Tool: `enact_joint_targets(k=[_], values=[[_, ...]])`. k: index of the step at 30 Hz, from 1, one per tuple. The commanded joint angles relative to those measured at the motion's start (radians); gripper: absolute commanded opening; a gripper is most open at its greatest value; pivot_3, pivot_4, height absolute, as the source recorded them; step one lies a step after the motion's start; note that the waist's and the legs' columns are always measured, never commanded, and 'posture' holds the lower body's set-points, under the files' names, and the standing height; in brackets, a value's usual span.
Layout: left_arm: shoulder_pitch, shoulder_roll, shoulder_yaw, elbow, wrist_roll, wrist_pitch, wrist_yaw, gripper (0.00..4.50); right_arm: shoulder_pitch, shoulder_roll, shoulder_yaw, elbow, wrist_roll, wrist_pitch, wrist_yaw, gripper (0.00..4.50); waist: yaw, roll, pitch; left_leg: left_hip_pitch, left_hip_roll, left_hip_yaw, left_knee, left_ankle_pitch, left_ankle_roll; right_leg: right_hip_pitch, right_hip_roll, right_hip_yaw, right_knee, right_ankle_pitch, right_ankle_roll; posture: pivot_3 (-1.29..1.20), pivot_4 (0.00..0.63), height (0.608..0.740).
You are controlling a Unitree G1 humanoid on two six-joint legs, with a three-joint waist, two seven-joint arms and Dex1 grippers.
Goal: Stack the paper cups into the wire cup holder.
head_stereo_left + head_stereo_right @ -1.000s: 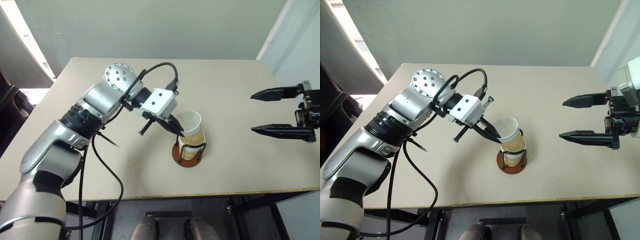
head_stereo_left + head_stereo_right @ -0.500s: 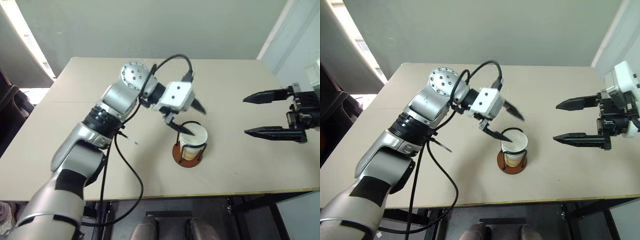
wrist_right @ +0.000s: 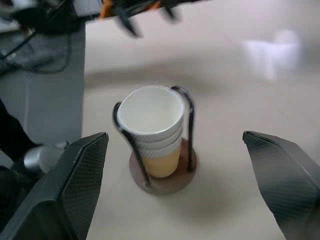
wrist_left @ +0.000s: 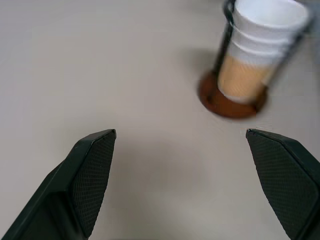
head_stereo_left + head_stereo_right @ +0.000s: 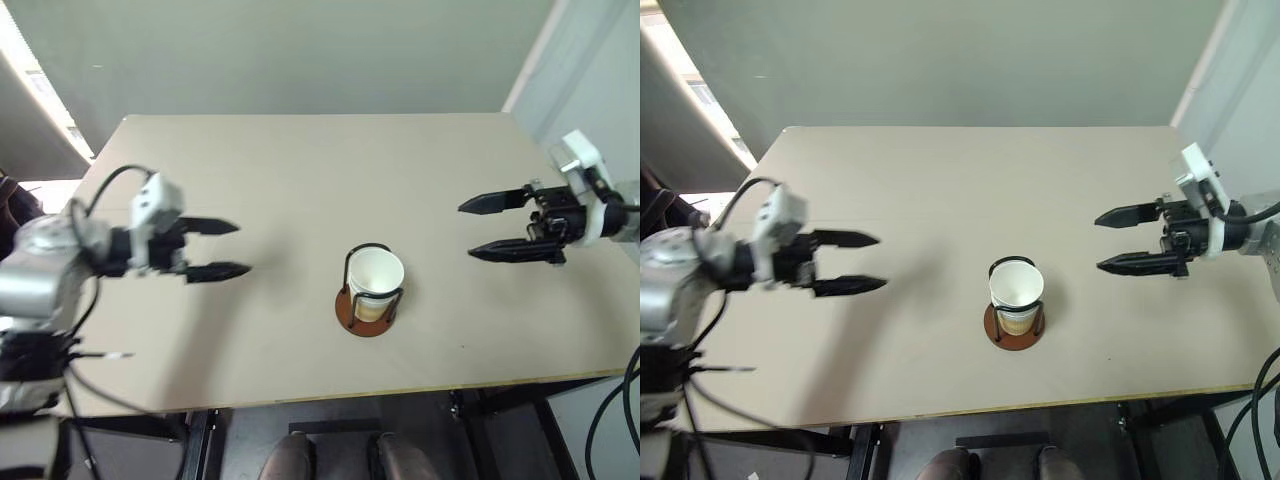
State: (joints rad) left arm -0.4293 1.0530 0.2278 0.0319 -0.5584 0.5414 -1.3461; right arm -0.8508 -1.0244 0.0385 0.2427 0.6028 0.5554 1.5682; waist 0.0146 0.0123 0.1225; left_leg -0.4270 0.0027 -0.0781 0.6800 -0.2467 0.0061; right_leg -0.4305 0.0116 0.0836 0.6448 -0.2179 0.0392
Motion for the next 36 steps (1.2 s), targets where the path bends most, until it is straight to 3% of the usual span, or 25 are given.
enact_joint_targets(k=[1, 4, 7, 13, 28, 36], values=[[0.086, 0.054, 0.175, -0.083, -0.063, 0.034, -0.009, 4.47, -0.066, -0.019, -0.016, 0.071, -0.029, -0.049, 0.045, 4.50, 0.008, 0.000, 0.000, 0.001, 0.000, 0.000, 0.000, 0.000, 0.000, 0.001, 0.000, 0.000, 0.000, 0.000, -0.002, 0.00, 0.150, 0.740], [0.158, 0.067, 0.248, -0.103, -0.073, 0.043, 0.001, 4.47, -0.092, -0.016, 0.007, 0.105, -0.041, -0.062, 0.046, 4.50, 0.007, 0.000, 0.000, 0.004, 0.000, 0.000, 0.000, -0.006, 0.010, 0.003, 0.000, 0.000, 0.001, -0.001, -0.008, 0.00, 0.150, 0.740], [0.217, 0.062, 0.297, -0.122, -0.076, 0.043, 0.008, 4.47, -0.099, -0.005, 0.027, 0.126, -0.059, -0.079, 0.046, 4.50, -0.002, 0.000, 0.000, 0.007, 0.000, 0.000, -0.001, -0.006, 0.010, 0.004, 0.000, 0.000, 0.003, -0.004, -0.020, 0.00, 0.150, 0.740], [0.232, 0.045, 0.272, -0.145, -0.079, 0.036, 0.040, 4.47, -0.085, 0.002, 0.026, 0.115, -0.066, -0.080, 0.046, 4.50, -0.011, 0.000, 0.000, 0.009, 0.001, 0.000, -0.006, -0.005, 0.008, 0.003, 0.001, 0.000, 0.004, 0.001, -0.026, 0.00, 0.150, 0.740], [0.191, 0.060, 0.215, -0.084, -0.045, -0.009, 0.059, 4.47, -0.102, 0.012, 0.015, 0.127, -0.088, -0.058, 0.046, 4.50, -0.014, 0.000, 0.000, 0.009, 0.002, 0.000, -0.012, -0.003, 0.005, 0.000, 0.001, 0.000, 0.004, 0.002, -0.026, 0.00, 0.150, 0.740], [0.188, 0.058, 0.200, -0.076, -0.029, -0.017, 0.071, 4.47, -0.144, 0.055, 0.021, 0.183, -0.151, -0.079, 0.041, 4.50, -0.016, 0.000, 0.000, 0.009, 0.003, 0.000, -0.014, -0.003, 0.005, -0.002, 0.002, -0.001, 0.004, 0.006, -0.019, 0.00, 0.150, 0.740]])
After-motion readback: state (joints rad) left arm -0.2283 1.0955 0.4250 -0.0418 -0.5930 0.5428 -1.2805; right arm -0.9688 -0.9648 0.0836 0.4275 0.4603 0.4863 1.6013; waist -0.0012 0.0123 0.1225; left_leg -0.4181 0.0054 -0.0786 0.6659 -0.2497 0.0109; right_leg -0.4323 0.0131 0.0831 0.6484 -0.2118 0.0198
